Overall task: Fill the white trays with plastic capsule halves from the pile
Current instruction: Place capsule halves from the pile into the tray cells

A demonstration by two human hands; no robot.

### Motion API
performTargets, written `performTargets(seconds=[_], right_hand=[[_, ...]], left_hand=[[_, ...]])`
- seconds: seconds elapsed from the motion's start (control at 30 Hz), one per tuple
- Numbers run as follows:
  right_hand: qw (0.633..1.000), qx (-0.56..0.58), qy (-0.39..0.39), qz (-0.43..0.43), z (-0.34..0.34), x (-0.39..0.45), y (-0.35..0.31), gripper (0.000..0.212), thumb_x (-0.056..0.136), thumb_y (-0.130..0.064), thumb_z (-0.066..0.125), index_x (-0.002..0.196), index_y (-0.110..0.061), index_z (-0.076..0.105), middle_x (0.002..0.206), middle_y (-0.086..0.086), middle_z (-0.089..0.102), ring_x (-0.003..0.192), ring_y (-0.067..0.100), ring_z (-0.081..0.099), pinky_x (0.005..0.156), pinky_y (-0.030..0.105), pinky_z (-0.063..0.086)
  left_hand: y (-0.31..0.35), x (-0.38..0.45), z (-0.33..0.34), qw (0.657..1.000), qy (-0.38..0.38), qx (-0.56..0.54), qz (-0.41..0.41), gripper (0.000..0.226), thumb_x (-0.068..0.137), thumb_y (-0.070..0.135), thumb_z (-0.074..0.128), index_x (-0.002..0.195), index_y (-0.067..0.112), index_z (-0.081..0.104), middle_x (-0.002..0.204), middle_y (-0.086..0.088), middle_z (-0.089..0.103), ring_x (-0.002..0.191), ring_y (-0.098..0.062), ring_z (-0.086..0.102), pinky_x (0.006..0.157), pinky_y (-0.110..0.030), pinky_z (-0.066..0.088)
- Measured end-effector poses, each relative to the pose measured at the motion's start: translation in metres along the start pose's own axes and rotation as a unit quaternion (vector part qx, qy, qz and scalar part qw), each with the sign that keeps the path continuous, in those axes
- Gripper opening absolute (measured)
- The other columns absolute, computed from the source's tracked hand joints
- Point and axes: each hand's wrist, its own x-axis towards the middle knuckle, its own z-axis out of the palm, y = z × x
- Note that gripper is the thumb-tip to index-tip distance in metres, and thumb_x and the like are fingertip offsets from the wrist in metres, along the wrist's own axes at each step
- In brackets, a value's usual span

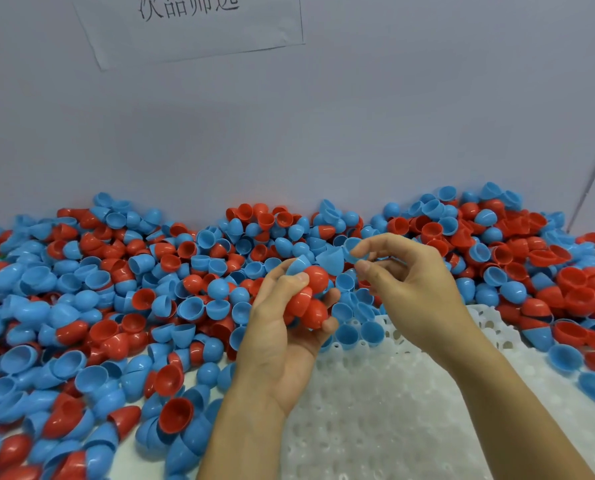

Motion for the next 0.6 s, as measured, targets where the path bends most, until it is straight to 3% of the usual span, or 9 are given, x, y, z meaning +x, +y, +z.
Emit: performTargets(seconds=[0.17, 0.33, 0.47, 0.6], right_hand=[[0.998, -0.048, -0.024, 0.030, 0.000, 0.001, 0.006, 0.018, 0.095, -0.015, 0.064, 0.084, -0.028, 0.071, 0.081, -0.009, 0.074, 0.079, 0.002, 0.070, 0.070, 0.020, 0.058], [0.997, -0.012, -0.024, 0.076, 0.003, -0.001, 0.004, 0.034, 0.093, -0.046, 0.060, 0.076, -0.022, 0.076, 0.076, -0.012, 0.075, 0.078, 0.004, 0.072, 0.085, 0.040, 0.059], [0.992, -0.016, -0.044, 0.119, -0.003, 0.000, 0.005, 0.019, 0.088, -0.035, 0.070, 0.076, -0.023, 0.079, 0.081, -0.005, 0.076, 0.083, 0.014, 0.073, 0.085, 0.046, 0.060], [0.990, -0.079, 0.005, 0.115, -0.017, 0.003, 0.006, 0.011, 0.087, -0.032, 0.072, 0.076, -0.030, 0.074, 0.082, -0.015, 0.073, 0.079, 0.002, 0.068, 0.080, 0.032, 0.058]], left_hand=[[0.000, 0.000, 0.000, 0.998, 0.000, 0.048, 0.028, 0.045, 0.060, 0.021, 0.077, 0.103, 0.021, 0.069, 0.084, -0.006, 0.074, 0.073, -0.024, 0.072, 0.047, -0.027, 0.051], [-0.001, 0.001, -0.001, 0.992, -0.020, 0.111, 0.051, 0.035, 0.058, 0.024, 0.077, 0.092, 0.030, 0.073, 0.088, -0.004, 0.075, 0.077, -0.022, 0.071, 0.053, -0.029, 0.053], [-0.002, 0.001, -0.003, 0.989, -0.021, 0.135, 0.053, 0.038, 0.060, 0.023, 0.078, 0.097, 0.031, 0.074, 0.107, -0.015, 0.071, 0.086, -0.028, 0.070, 0.052, -0.030, 0.052], [-0.002, 0.002, -0.003, 0.988, -0.027, 0.137, 0.064, 0.035, 0.062, 0.023, 0.077, 0.095, 0.032, 0.074, 0.097, -0.011, 0.074, 0.081, -0.025, 0.072, 0.050, -0.029, 0.051]])
